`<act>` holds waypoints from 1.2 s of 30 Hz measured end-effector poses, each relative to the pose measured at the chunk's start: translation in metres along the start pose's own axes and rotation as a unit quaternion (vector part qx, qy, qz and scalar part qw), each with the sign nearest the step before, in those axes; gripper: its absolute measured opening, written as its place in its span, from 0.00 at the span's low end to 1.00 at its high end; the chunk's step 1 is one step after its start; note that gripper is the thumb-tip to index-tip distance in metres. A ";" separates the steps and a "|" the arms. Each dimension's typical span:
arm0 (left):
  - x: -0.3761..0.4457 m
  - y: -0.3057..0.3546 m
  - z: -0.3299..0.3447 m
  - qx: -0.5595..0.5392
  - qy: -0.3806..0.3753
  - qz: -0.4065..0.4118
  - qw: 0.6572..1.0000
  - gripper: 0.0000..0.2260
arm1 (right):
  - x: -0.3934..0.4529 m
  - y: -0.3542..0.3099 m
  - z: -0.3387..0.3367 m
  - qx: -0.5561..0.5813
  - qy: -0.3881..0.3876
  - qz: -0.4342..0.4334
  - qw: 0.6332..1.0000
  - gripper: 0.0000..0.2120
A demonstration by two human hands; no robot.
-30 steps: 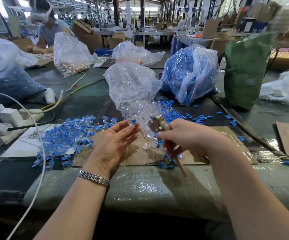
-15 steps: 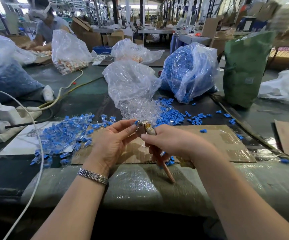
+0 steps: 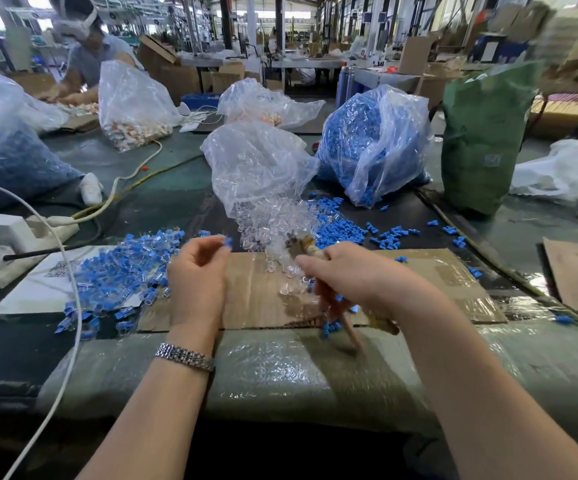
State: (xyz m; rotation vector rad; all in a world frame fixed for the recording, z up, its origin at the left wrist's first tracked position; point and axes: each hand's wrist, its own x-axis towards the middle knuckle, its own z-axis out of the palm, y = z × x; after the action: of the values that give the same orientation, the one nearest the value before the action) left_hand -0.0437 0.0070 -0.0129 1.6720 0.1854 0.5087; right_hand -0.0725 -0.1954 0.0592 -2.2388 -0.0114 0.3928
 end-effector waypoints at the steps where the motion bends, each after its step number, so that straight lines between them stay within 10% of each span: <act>1: 0.002 0.000 -0.002 0.078 0.066 0.026 0.994 0.10 | 0.001 0.003 -0.007 -0.023 0.034 0.007 0.999 0.21; 4: -0.003 0.002 0.003 0.192 0.083 0.138 0.968 0.15 | 0.009 0.018 -0.021 -0.132 0.140 0.036 0.981 0.18; 11: -0.017 -0.002 0.021 0.271 -0.292 0.175 0.900 0.06 | 0.032 0.040 -0.016 -0.265 0.193 0.132 0.935 0.24; 20: -0.017 0.001 0.022 0.306 -0.277 0.169 0.895 0.08 | 0.034 0.046 -0.013 -0.296 0.180 0.116 0.931 0.30; 29: -0.013 0.006 0.010 0.030 -0.235 -0.016 0.971 0.05 | -0.002 0.040 -0.023 -0.282 0.130 0.025 0.950 0.07; 36: -0.011 0.010 0.006 -0.227 -0.262 -0.204 0.916 0.13 | -0.004 0.042 -0.003 -0.347 0.119 0.015 0.930 0.07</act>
State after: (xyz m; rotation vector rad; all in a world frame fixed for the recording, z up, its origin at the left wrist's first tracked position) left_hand -0.0527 -0.0049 -0.0062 1.2097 0.0126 -0.2117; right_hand -0.0802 -0.2255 0.0304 -2.9783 0.0142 0.1333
